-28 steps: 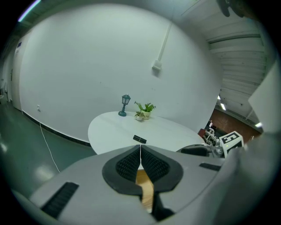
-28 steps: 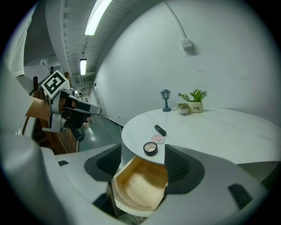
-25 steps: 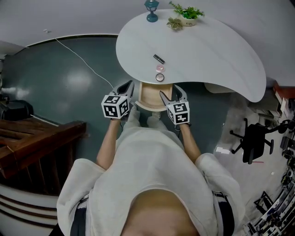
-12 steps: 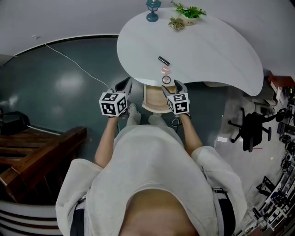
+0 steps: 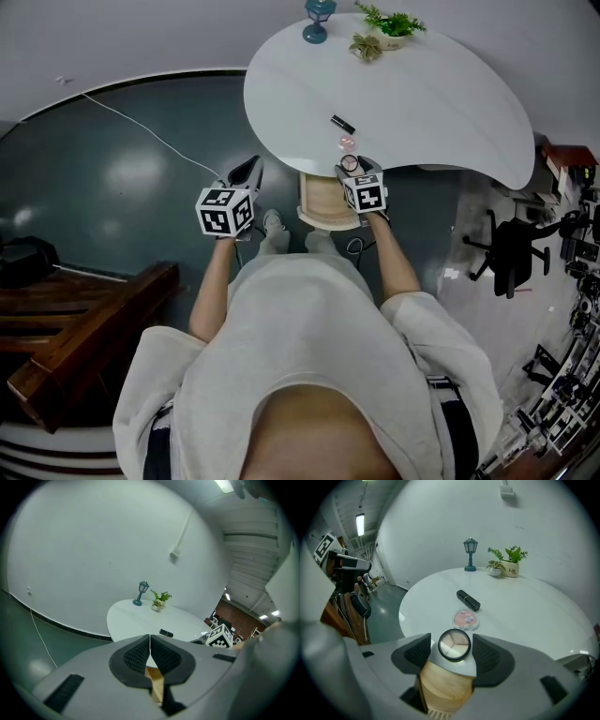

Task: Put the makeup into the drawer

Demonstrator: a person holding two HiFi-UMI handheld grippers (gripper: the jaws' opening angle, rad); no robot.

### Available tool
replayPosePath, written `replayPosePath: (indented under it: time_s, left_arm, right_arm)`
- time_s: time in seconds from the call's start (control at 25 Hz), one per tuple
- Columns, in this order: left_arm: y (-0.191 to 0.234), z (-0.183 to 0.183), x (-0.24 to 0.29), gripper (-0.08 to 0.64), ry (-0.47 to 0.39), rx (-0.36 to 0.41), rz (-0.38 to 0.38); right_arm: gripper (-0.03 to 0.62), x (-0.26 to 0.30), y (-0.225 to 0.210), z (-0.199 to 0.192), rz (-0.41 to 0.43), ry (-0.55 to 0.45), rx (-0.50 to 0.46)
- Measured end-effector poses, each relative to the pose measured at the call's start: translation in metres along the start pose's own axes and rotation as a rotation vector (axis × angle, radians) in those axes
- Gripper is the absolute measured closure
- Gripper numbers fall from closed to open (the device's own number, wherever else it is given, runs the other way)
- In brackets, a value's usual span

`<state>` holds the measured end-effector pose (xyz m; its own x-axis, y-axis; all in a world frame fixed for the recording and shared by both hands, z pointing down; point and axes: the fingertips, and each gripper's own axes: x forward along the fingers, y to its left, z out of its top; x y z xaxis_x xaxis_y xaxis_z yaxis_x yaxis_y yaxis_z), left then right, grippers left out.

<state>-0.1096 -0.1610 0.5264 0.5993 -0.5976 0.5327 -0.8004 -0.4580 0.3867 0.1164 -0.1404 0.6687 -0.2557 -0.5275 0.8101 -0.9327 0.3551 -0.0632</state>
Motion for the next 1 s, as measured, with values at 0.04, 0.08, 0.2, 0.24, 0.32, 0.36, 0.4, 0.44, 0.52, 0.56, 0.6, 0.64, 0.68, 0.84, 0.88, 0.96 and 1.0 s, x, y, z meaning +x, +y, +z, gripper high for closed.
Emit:
replayPosePath:
  time_s: [0.04,0.08,0.2,0.24,0.32,0.36,0.4,0.44,0.52,0.56,0.6,0.64,0.68,0.84,0.88,0.96,1.0]
  left_arm:
    - [0.002,-0.001,-0.001,0.548,0.001,-0.002,0.001]
    - [0.003,-0.001,-0.002,0.548,0.002,-0.004,0.002]
    - [0.008,-0.004,-0.007,0.548,0.002,-0.011,0.011]
    - [0.009,-0.004,-0.008,0.548,0.001,-0.014,0.014]
    - [0.011,-0.007,-0.011,0.548,-0.001,-0.019,0.02]
    - [0.011,-0.008,-0.011,0.548,-0.002,-0.021,0.021]
    - [0.01,-0.009,-0.012,0.548,-0.003,-0.024,0.022]
    - [0.009,-0.01,-0.012,0.548,-0.005,-0.026,0.022]
    - [0.004,-0.012,-0.012,0.548,-0.007,-0.028,0.022]
    - [0.001,-0.014,-0.012,0.548,-0.008,-0.029,0.021]
    - [-0.002,-0.015,-0.012,0.548,-0.008,-0.029,0.02]
    - [-0.005,-0.016,-0.012,0.548,-0.008,-0.029,0.018]
    - [-0.007,-0.018,-0.012,0.548,-0.009,-0.029,0.017]
    - [-0.015,-0.024,-0.012,0.548,-0.008,-0.031,0.016]
    - [-0.017,-0.025,-0.011,0.548,-0.007,-0.031,0.015]
    - [-0.022,-0.026,-0.009,0.548,-0.005,-0.029,0.012]
    - [-0.025,-0.027,-0.008,0.548,-0.004,-0.028,0.01]
  right_arm:
    - [0.324,0.003,-0.001,0.0,-0.003,0.011,0.001]
    - [0.335,0.005,-0.002,-0.001,-0.007,0.023,0.001]
    - [0.35,0.009,-0.003,-0.003,-0.009,0.046,-0.001]
    - [0.352,0.009,-0.003,-0.004,-0.008,0.048,-0.005]
    - [0.364,0.008,-0.002,-0.004,-0.005,0.052,-0.011]
    - [0.365,0.009,-0.002,-0.004,-0.003,0.057,-0.012]
    - [0.366,0.009,-0.002,-0.004,0.001,0.063,-0.015]
    - [0.367,0.01,-0.002,-0.004,0.006,0.07,-0.021]
    - [0.368,0.01,-0.001,-0.005,0.017,0.08,-0.038]
    - [0.368,0.008,-0.001,-0.005,0.023,0.078,-0.047]
    - [0.368,0.004,0.0,-0.004,0.028,0.071,-0.055]
    - [0.369,0.0,0.001,-0.003,0.032,0.06,-0.061]
    - [0.369,-0.004,0.003,-0.003,0.034,0.047,-0.065]
    - [0.369,-0.023,0.015,-0.007,0.054,0.01,-0.07]
    - [0.37,-0.027,0.019,-0.011,0.061,0.006,-0.07]
    - [0.37,-0.036,0.026,-0.019,0.079,0.001,-0.072]
    - [0.37,-0.039,0.031,-0.024,0.09,0.001,-0.077]
